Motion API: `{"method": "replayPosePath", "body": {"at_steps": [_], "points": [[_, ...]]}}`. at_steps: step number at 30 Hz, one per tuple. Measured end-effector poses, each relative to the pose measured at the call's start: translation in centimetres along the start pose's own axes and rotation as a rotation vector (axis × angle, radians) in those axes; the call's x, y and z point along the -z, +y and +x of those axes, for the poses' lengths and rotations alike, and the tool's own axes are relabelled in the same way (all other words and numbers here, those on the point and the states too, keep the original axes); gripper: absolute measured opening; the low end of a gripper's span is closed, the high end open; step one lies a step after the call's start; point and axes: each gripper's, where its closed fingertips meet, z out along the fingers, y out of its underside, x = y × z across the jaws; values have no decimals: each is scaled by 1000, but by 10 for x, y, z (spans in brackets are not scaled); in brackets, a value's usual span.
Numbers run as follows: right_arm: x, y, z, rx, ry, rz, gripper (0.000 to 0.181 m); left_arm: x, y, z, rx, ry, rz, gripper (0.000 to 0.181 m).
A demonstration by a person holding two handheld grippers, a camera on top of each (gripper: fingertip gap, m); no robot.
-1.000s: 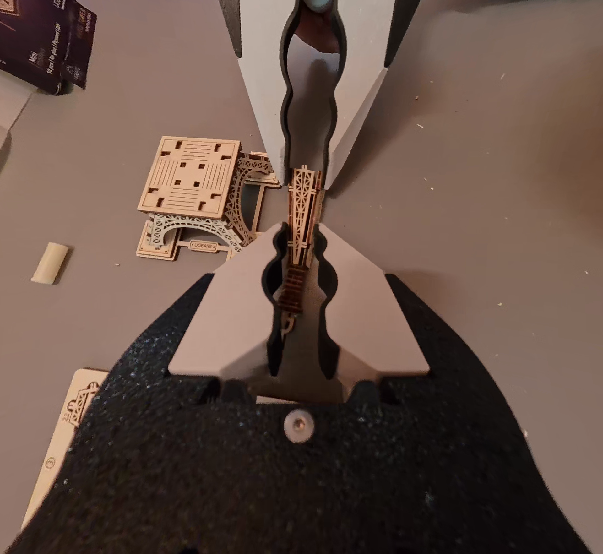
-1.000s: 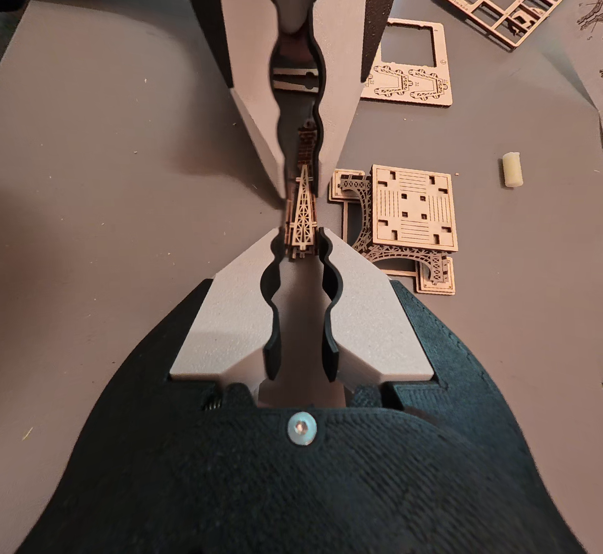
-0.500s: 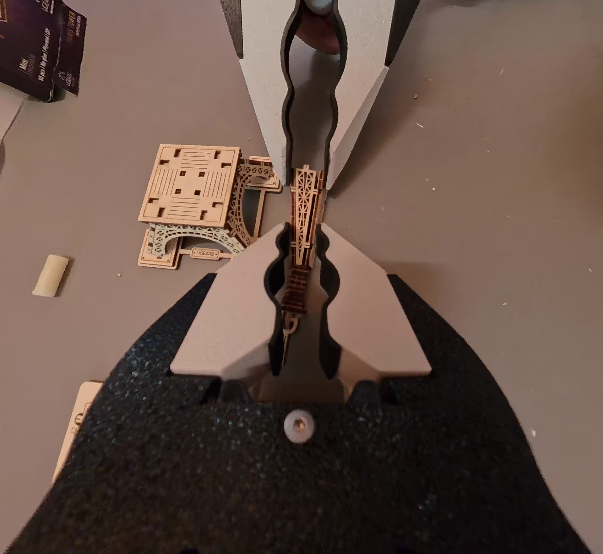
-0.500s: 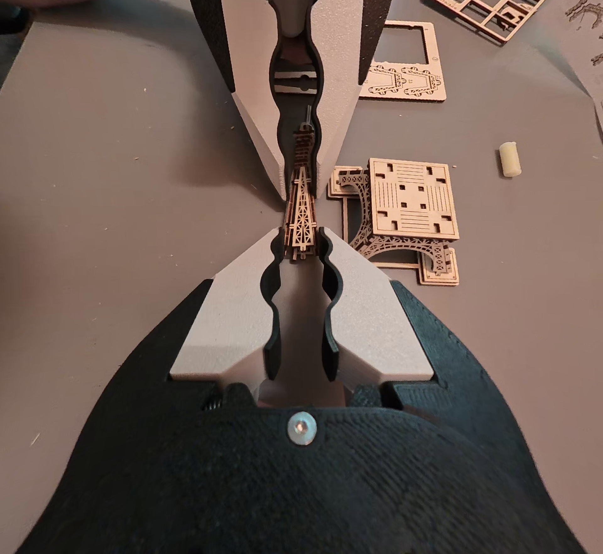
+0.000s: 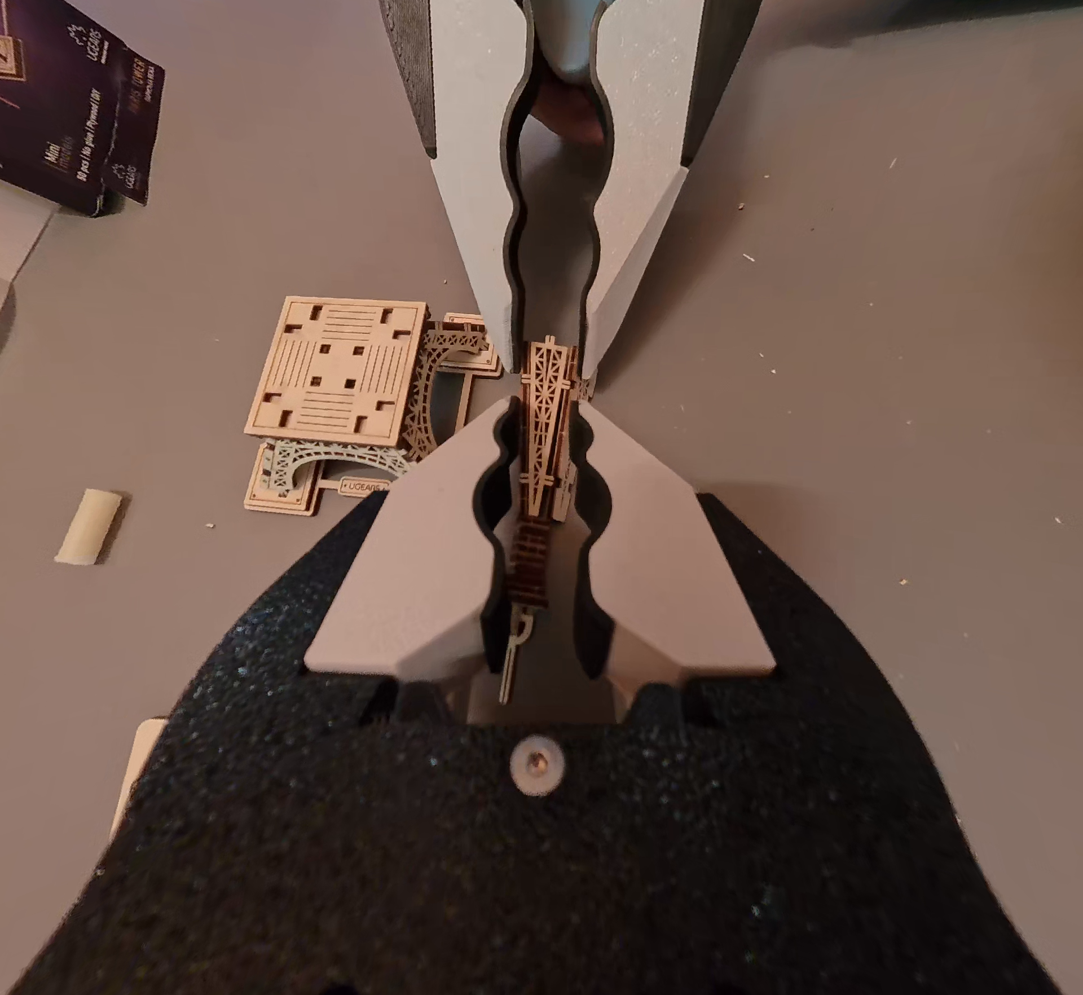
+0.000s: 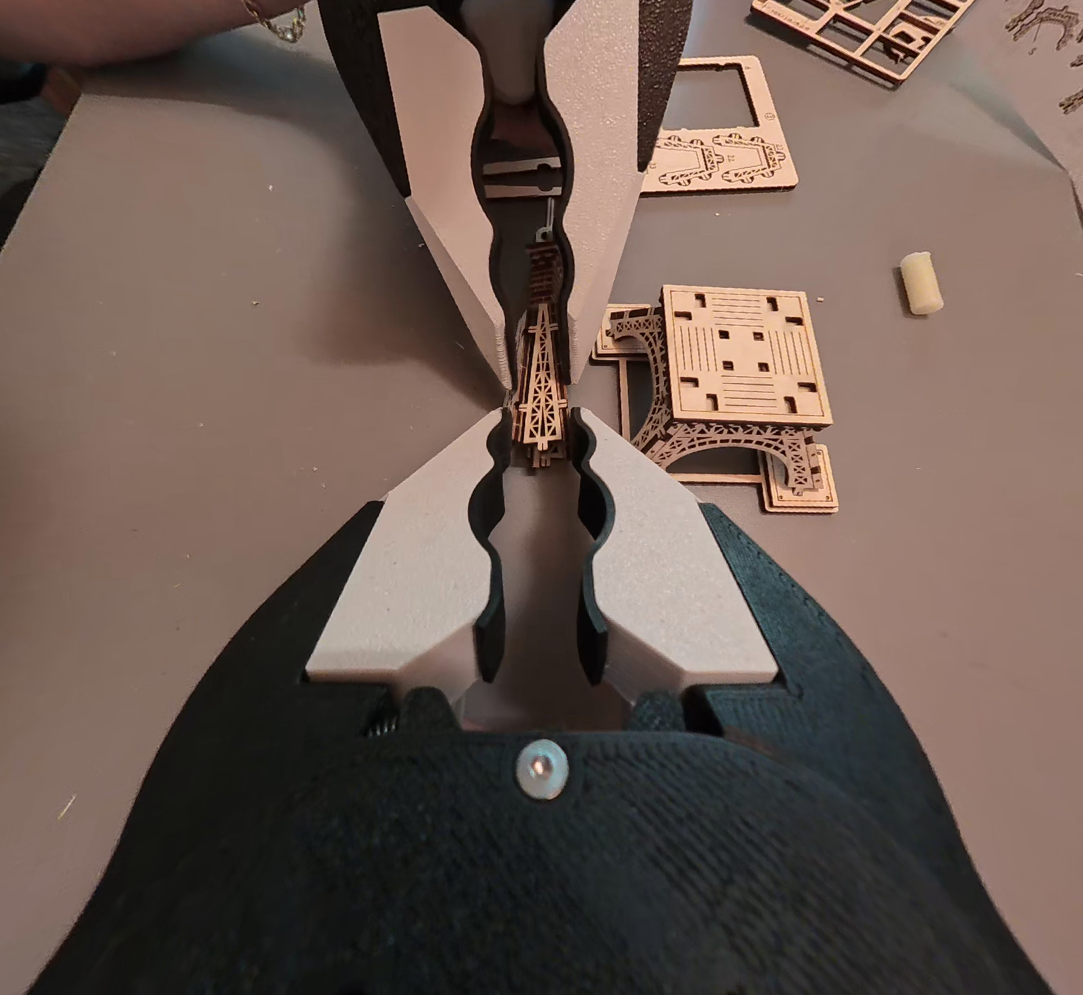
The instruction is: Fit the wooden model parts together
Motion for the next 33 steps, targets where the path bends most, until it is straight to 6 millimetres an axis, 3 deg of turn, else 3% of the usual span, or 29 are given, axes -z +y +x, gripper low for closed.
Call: {"method": "replayPosePath", "body": {"at_steps": [1, 2, 7, 10, 14, 18, 23, 29, 30, 33], "points": [[0, 0, 0, -1, 3, 0, 17, 0, 0, 0, 3, 0, 0, 0], [0, -4, 3, -1, 19, 20, 0, 0, -4, -3, 11, -16, 17, 0], [2, -3, 0, 59, 27, 7, 0, 1, -11, 3, -39, -35, 26, 0], [6, -13, -1, 52, 37, 61, 29, 14, -17, 1, -32, -72, 78, 30], [15, -13, -4, 105, 41, 46, 46, 32, -4, 2, -19, -103, 45, 37], [3, 2, 0, 149, 78, -32, 59, 36, 24, 8, 4, -126, -85, 49], [-4, 7, -4, 184, 57, -54, 60, 29, 32, 7, 69, -168, -97, 46], [-3, 5, -2, 146, 39, -6, 36, 27, 39, 1, 196, -173, -120, 27], [-2, 4, -3, 147, 29, -2, 37, 28, 39, 2, 196, -170, -116, 15], [-3, 5, -9, 162, 10, -4, 48, 31, 38, 6, 241, -148, -104, 10]]}}
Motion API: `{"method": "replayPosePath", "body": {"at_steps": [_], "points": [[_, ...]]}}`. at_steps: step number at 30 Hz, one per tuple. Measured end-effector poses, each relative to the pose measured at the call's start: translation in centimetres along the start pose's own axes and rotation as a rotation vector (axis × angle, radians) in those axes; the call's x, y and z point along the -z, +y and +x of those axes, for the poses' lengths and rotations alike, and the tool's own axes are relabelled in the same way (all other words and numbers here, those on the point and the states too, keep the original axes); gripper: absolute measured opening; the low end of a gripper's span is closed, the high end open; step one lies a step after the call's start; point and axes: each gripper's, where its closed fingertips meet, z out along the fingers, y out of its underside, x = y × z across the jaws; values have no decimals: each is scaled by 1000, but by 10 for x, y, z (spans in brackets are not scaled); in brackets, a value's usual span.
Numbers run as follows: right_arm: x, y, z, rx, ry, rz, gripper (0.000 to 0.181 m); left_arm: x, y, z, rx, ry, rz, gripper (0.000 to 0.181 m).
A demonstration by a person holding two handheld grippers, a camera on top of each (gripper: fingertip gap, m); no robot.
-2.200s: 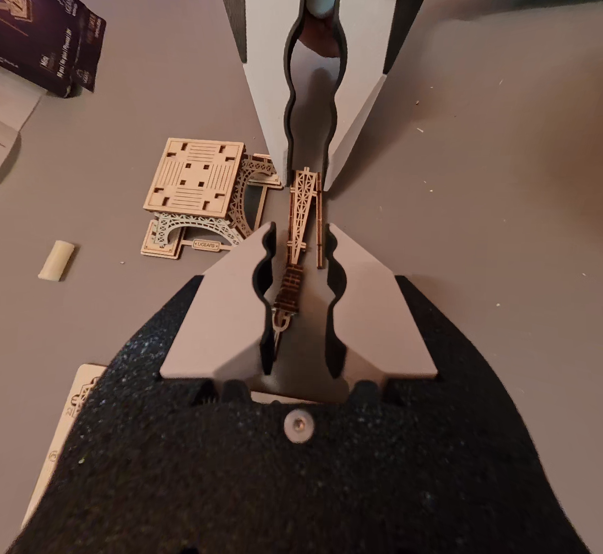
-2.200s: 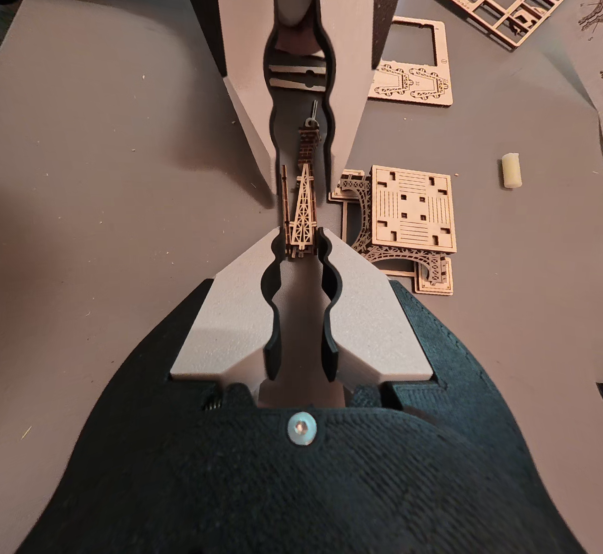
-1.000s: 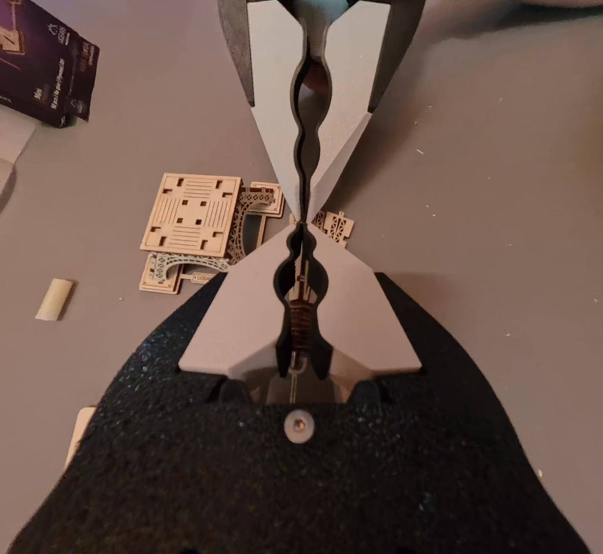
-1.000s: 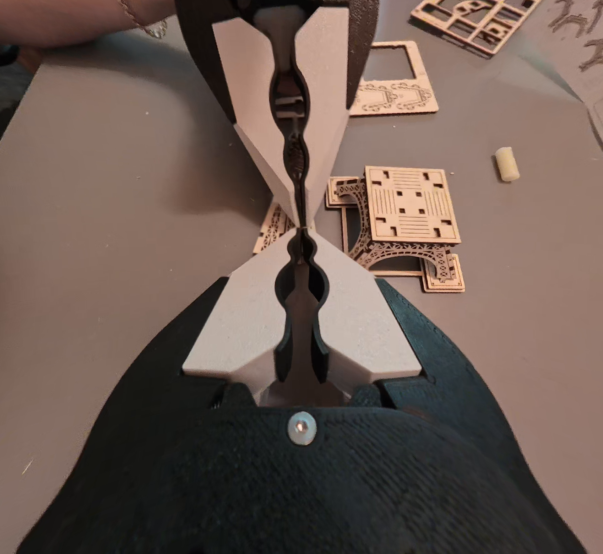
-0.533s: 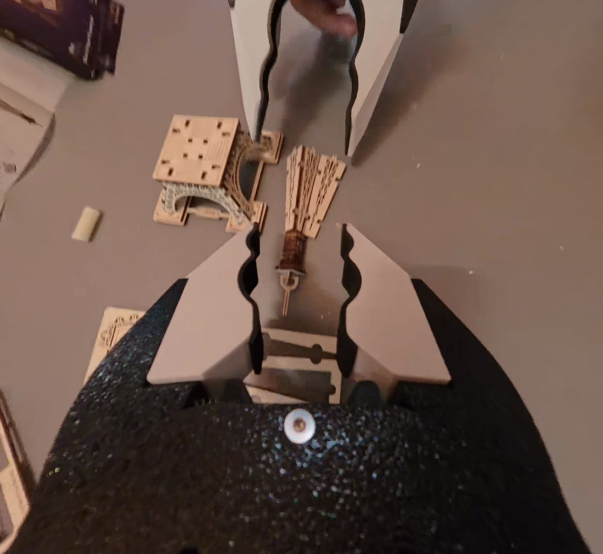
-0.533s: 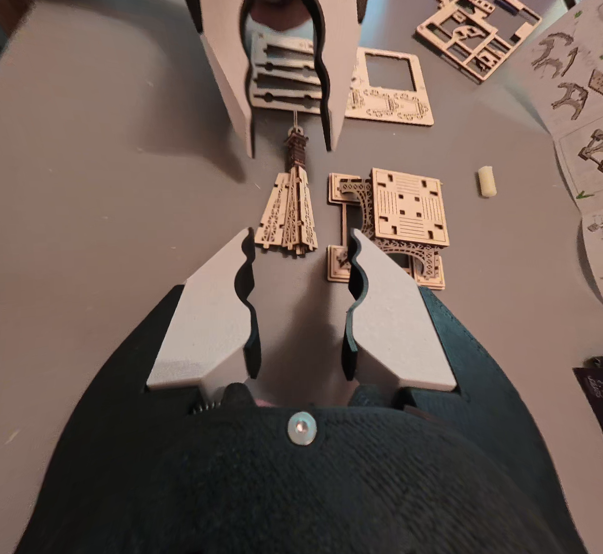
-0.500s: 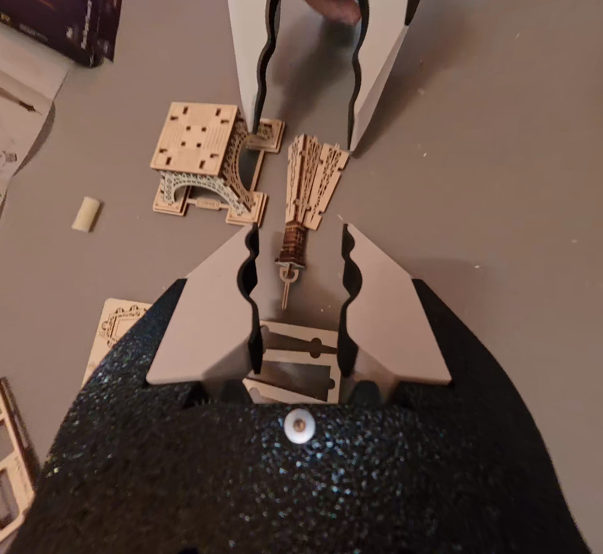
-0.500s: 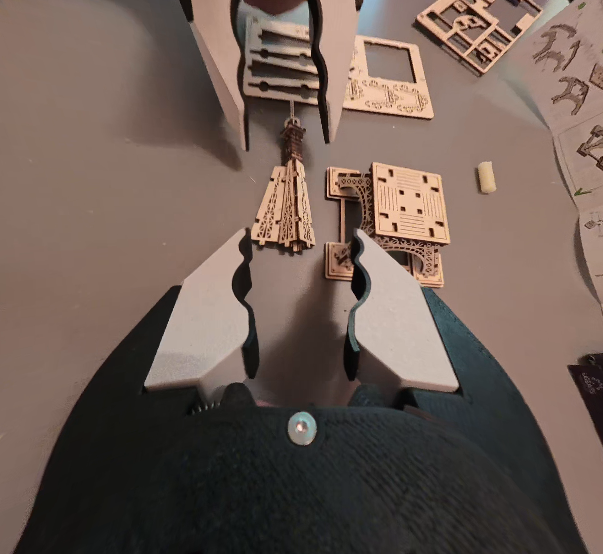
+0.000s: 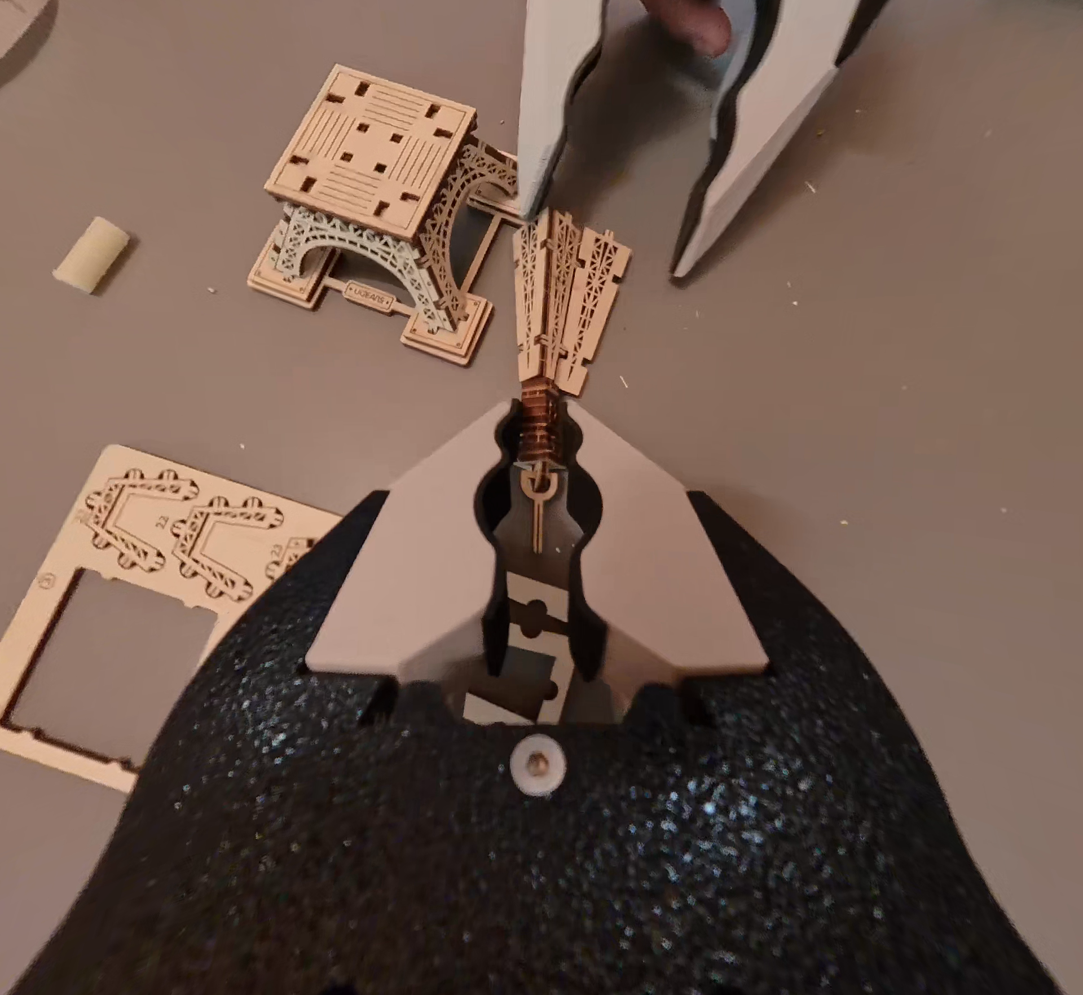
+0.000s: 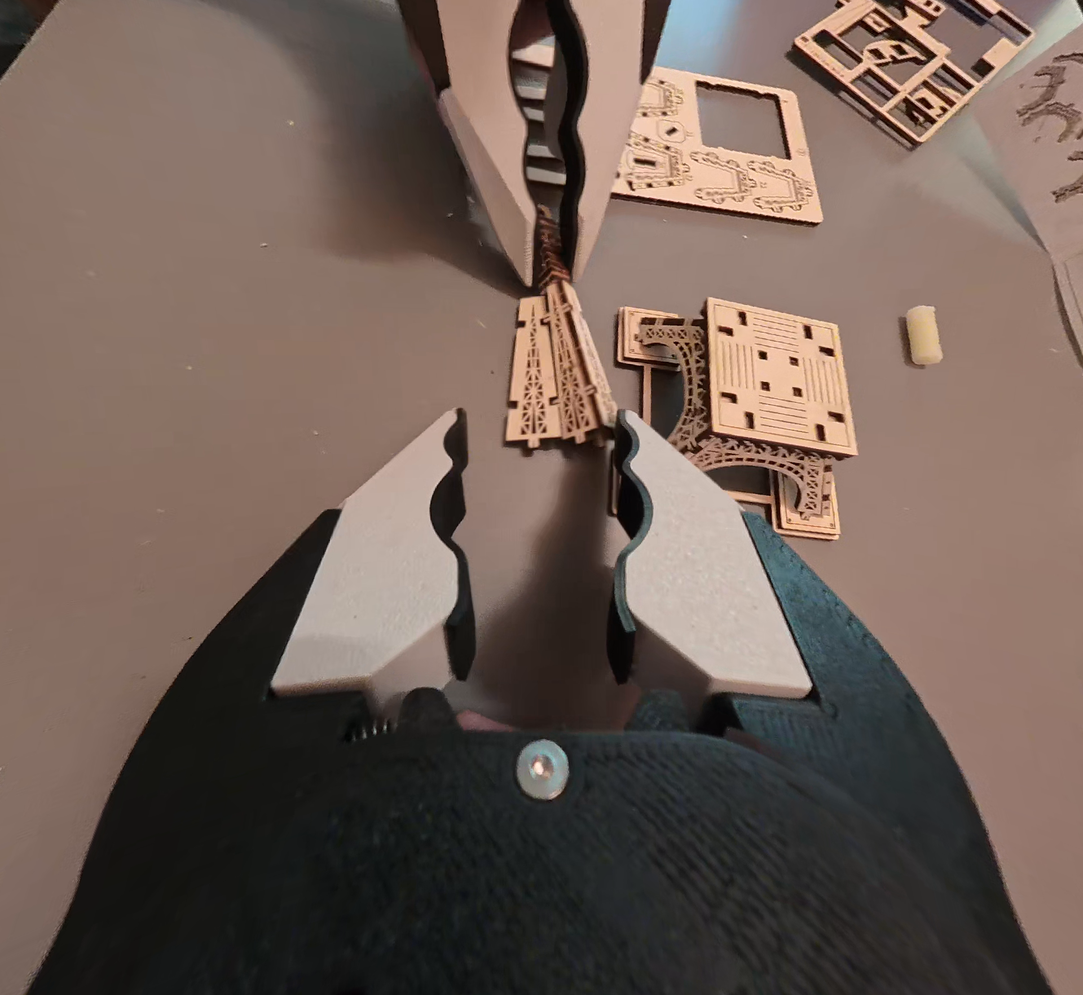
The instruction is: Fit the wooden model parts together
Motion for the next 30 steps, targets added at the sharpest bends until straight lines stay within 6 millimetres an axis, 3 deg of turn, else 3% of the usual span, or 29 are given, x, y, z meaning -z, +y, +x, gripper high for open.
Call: {"method": "replayPosePath", "body": {"at_steps": [9, 13, 17, 22, 30], "points": [[4, -23, -23, 171, 15, 39, 58, 27, -3, 28, 427, 288, 100, 10], [2, -27, -38, 264, 86, 40, 46, 42, 1, 58, 522, 450, 105, 10], [-4, -29, -66, 266, 10, 59, 43, 46, 14, 92, 596, 590, 22, 11], [-10, -21, -83, 255, -81, 14, 45, 39, 29, 95, 551, 486, -4, 25], [0, -15, -89, 205, -139, -6, 57, 49, 26, 77, 233, 174, 89, 39]]}}
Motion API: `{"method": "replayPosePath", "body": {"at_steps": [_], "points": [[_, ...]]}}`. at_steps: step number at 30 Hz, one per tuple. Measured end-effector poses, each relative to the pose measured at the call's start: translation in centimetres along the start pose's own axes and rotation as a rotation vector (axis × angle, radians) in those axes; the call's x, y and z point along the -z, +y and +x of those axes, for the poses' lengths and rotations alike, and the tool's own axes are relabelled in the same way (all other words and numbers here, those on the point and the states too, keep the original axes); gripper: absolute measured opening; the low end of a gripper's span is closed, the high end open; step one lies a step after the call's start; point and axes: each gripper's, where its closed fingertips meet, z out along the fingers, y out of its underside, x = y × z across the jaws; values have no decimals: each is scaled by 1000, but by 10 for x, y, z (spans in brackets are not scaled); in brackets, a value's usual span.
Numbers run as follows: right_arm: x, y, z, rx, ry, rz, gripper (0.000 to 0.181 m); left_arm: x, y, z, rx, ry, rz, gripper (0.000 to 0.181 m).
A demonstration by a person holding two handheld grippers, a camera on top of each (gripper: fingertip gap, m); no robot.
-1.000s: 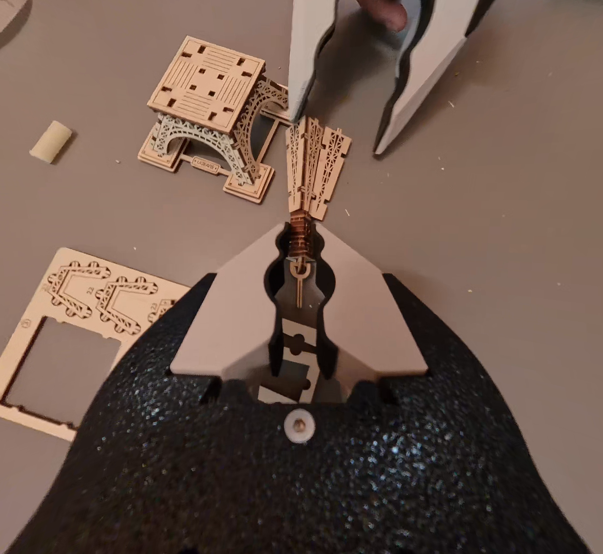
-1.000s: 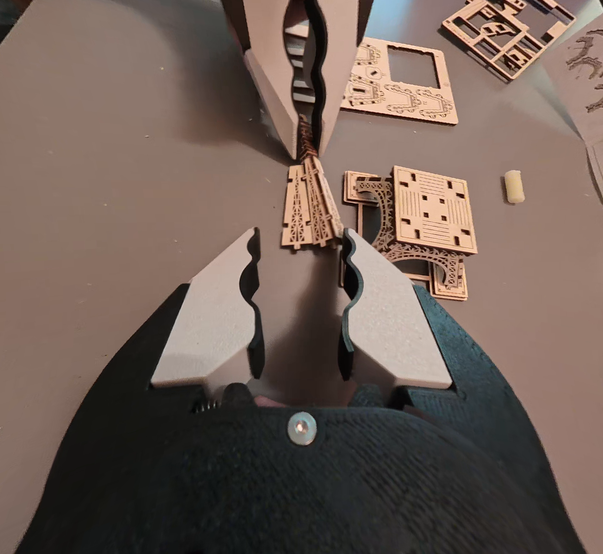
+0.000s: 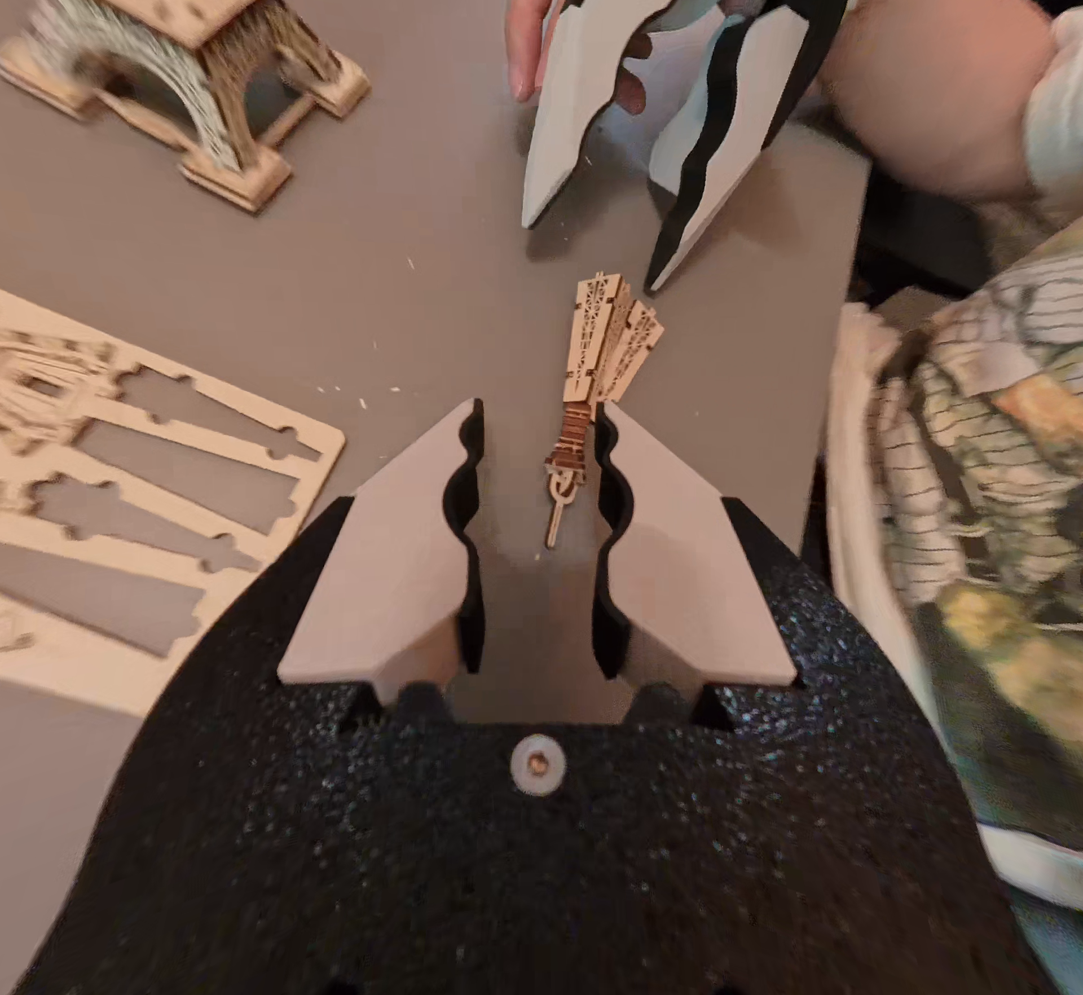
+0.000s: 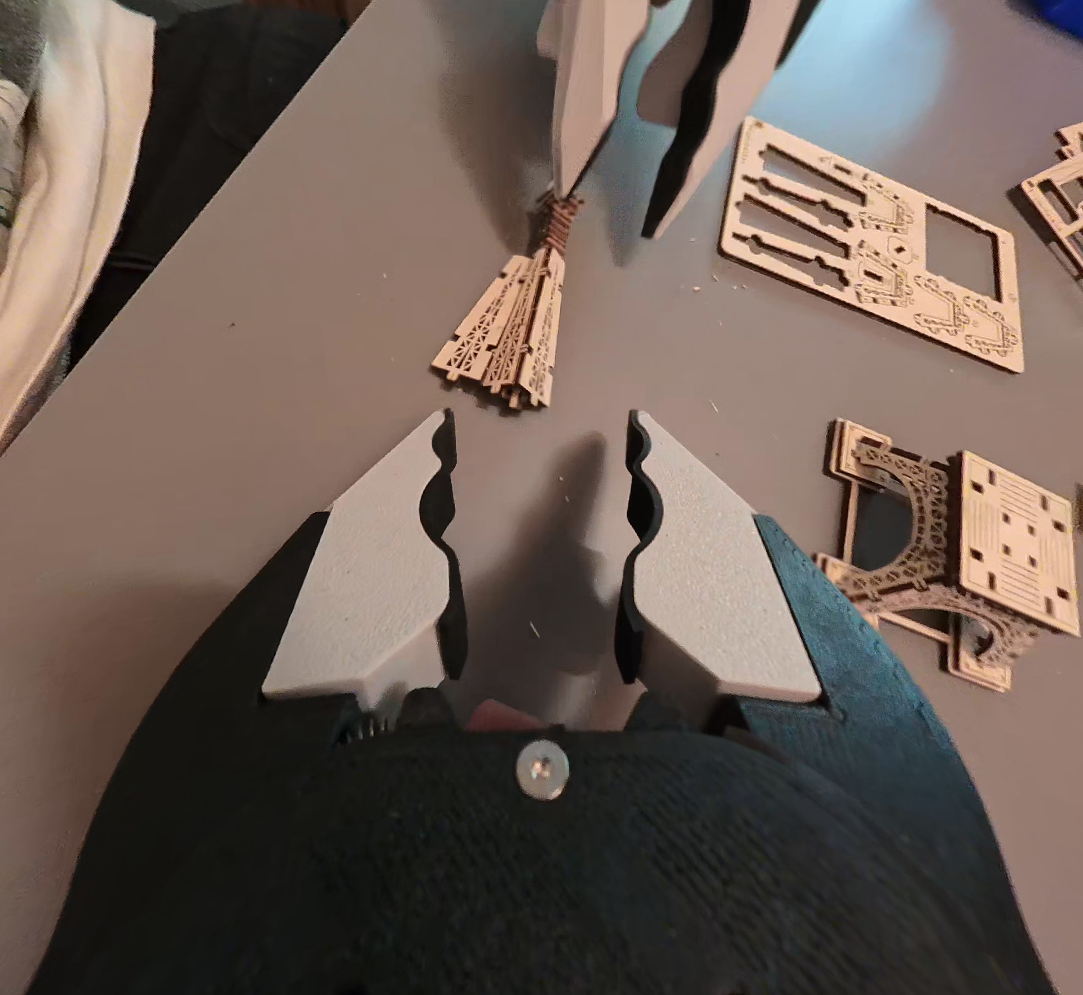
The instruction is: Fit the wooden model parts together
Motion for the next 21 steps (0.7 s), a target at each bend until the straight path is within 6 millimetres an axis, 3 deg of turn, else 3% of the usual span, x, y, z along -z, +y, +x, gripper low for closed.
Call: {"method": "replayPosePath", "body": {"at_steps": [4, 7, 12, 15, 19, 21], "points": [[5, -10, 10, -3, 56, 62, 56, 11, 2, -2, -291, -270, 43, 47], [-1, -4, 14, 104, 105, -2, 52, 7, 10, 5, -384, -375, 57, 50], [-9, -9, 4, 198, 75, 24, 47, 11, 31, 1, -357, -449, -12, 47], [-12, -12, 0, 230, 61, 33, 40, 14, 33, 4, -308, -415, -8, 32], [-17, -10, -1, 267, 54, 3, 16, 9, 36, -2, -222, -380, -30, 12], [-18, -11, 0, 249, 56, 20, 14, 11, 34, -5, -108, -336, -14, 12]]}}
